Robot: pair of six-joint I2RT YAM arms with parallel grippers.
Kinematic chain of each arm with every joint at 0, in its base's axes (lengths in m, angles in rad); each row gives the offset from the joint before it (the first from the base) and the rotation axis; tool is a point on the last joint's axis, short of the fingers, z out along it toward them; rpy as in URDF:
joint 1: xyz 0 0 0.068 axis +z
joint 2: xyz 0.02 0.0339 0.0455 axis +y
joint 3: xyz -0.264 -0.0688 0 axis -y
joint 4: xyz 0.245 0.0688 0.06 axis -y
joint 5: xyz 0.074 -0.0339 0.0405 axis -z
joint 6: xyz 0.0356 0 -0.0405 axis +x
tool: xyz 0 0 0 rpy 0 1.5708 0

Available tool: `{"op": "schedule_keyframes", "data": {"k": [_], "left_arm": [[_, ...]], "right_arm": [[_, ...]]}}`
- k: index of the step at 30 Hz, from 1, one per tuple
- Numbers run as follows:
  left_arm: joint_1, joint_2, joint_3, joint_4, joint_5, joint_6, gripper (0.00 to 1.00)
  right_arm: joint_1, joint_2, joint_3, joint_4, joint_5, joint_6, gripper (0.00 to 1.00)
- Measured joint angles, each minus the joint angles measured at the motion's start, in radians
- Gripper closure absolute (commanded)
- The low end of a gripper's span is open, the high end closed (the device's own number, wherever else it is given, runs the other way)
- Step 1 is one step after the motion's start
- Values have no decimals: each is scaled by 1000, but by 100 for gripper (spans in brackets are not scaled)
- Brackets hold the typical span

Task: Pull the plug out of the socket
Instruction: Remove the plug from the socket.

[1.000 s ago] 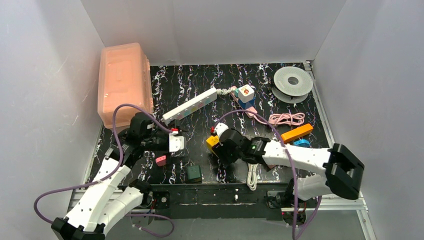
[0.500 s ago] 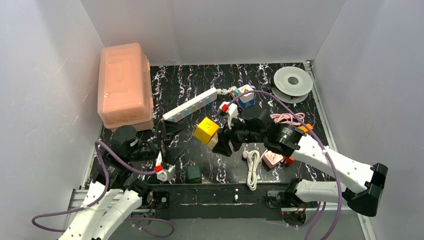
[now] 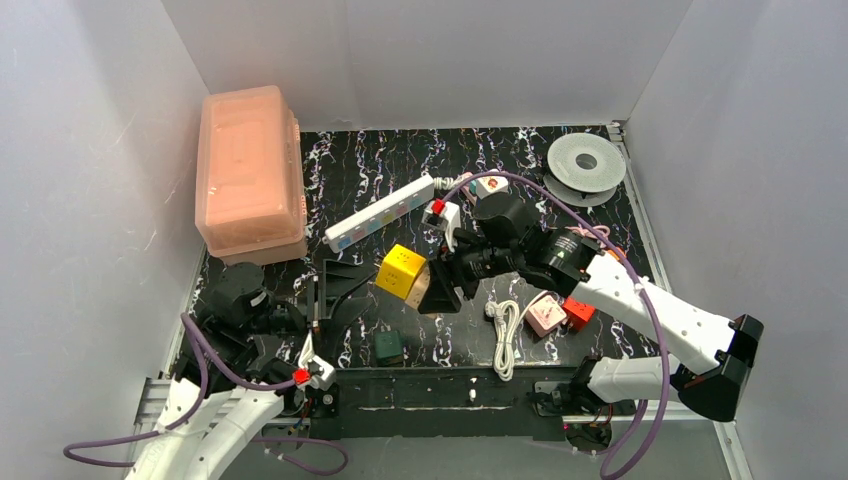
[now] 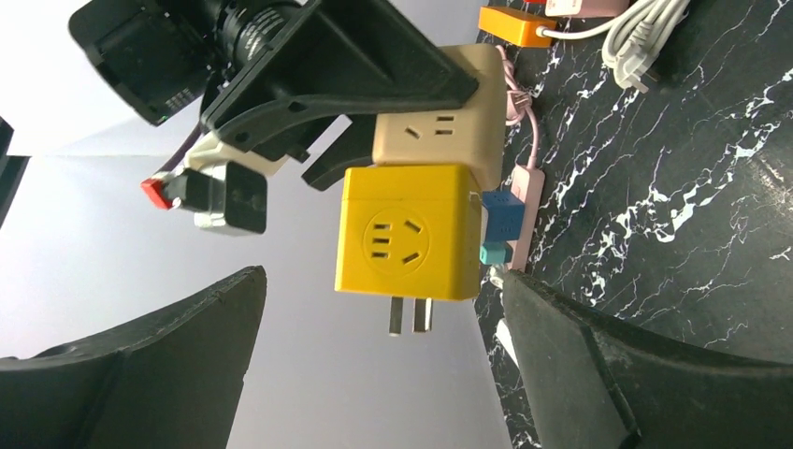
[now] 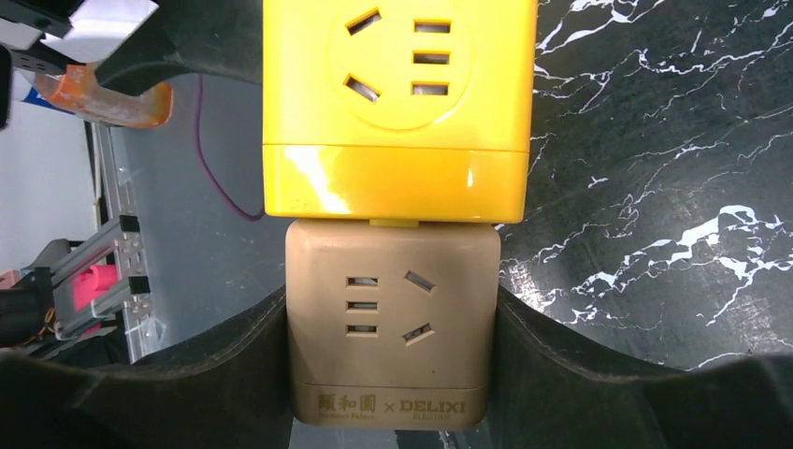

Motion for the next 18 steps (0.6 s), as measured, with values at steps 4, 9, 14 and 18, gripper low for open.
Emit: {"op": "schedule_keyframes", "data": {"k": [4, 9, 14, 18], "left_arm": [[-27, 36, -1, -8, -13, 19, 2], [-106, 108, 9, -16, -95, 15, 2], [-173, 172, 32, -16, -181, -3, 2], [-207, 208, 34, 6, -244, -19, 2]], "right_arm": [[0, 32, 35, -5, -10, 9, 99], [0, 64, 46, -7, -5, 24, 99], [0, 80, 64, -21, 10, 27, 99], [0, 83, 74, -24, 14, 29, 99]]}}
